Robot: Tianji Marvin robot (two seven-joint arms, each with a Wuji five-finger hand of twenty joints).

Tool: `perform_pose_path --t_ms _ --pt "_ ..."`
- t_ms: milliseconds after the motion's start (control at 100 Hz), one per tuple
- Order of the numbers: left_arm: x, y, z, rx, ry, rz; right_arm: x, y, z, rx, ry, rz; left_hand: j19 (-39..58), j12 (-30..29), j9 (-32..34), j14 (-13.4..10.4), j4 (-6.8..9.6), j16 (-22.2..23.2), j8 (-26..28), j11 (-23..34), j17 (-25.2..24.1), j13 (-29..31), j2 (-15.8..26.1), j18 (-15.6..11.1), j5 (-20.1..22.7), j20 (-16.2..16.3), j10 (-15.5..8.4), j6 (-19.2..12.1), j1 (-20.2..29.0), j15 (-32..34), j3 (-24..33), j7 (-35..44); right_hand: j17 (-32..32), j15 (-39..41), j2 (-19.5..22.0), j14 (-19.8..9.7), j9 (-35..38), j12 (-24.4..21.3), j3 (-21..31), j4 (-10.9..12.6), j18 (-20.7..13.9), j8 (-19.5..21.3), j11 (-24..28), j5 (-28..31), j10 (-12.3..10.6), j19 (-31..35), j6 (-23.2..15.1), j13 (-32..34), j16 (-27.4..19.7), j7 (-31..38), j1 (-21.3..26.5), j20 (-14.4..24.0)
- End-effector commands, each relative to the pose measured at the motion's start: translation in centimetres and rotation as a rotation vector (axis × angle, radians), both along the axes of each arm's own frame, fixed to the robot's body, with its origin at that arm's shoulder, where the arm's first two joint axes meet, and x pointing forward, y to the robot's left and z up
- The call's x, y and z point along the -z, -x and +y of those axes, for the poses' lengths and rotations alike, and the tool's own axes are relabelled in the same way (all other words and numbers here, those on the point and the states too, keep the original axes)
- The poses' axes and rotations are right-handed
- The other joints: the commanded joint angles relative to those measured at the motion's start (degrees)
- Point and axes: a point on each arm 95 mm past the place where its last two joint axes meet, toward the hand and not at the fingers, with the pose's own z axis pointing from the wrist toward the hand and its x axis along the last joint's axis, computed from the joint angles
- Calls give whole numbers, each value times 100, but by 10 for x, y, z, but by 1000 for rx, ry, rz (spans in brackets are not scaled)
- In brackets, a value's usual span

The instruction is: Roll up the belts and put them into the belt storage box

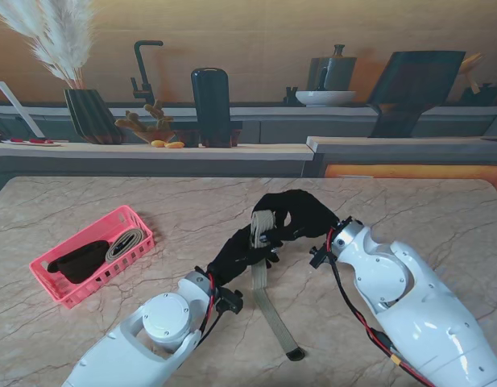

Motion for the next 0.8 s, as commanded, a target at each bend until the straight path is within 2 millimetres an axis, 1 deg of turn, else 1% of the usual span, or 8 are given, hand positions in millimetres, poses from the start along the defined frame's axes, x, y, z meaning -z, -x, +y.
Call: perform_pose_path --t_ms 0,80,180,290,390,450,540,790 --pt "-2 -1 -3 -15 -4 2 -12 5 4 41 -45 -51 -33 -144 -52 -157 296 -111 -184 203 -46 -68 -203 -11 61 -69 -62 8 -302 125 164 -311 43 150 693 -129 316 158 887 124 67 219 318 770 -185 206 -1203 185 90 1555 593 157" --pt "-1 -2 -1 -21 -10 8 -25 7 -2 101 -73 -120 -76 -158 -115 -201 308 -149 -300 209 -46 -95 -343 -65 -27 -132 -75 63 -401 92 253 -391 54 184 692 -121 307 151 926 118 77 208 352 771 -168 234 -1167 174 101 1563 588 163" --pt "-1 -2 -1 -29 -12 16 -41 9 -11 168 -85 -209 -137 -163 -92 -179 309 -191 -331 241 -16 -74 -64 -72 -6 -240 -42 74 -202 74 195 -342 65 225 720 -122 291 139 949 116 75 195 392 764 -161 262 -1156 177 109 1567 578 162" --pt "-1 -2 -1 -30 -15 18 -54 11 -19 235 -90 -286 -46 267 35 -134 192 -255 -357 84 -42 -61 235 -33 48 -405 -22 23 381 79 -362 -295 75 258 760 -135 247 134 940 132 57 202 440 717 -147 280 -1138 158 113 1576 576 155" --pt "-1 -1 -1 -20 -12 27 -62 10 -25 281 -86 -336 8 543 226 -90 191 -289 -434 -185 -28 -21 594 0 99 -448 14 -27 924 80 -778 -247 78 292 783 -137 204 124 920 152 53 208 485 683 -136 292 -1133 134 115 1582 584 146" --pt "0 -1 -2 -9 -10 35 -65 9 -28 304 -80 -363 31 590 316 -57 219 -325 -497 -268 -38 -2 921 26 174 -483 25 -75 1488 71 -1557 -189 71 317 808 -151 174 109 892 169 28 217 526 655 -142 296 -1143 120 112 1592 586 134" --pt "0 0 -3 11 -1 53 -67 7 -30 330 -76 -384 54 541 398 4 204 -358 -558 -273 -28 45 1207 75 331 -494 67 -116 1879 52 -2034 -186 62 342 852 -170 132 83 854 197 15 218 577 604 -150 303 -1145 93 101 1594 590 116" --pt "0 5 -13 32 69 119 -42 3 -10 295 -86 -329 220 244 669 110 159 -502 -674 -217 102 292 1360 162 647 -510 175 -53 1903 22 -1945 -209 38 436 884 -164 49 -28 746 288 11 202 735 554 -131 346 -1122 45 51 1630 626 56"
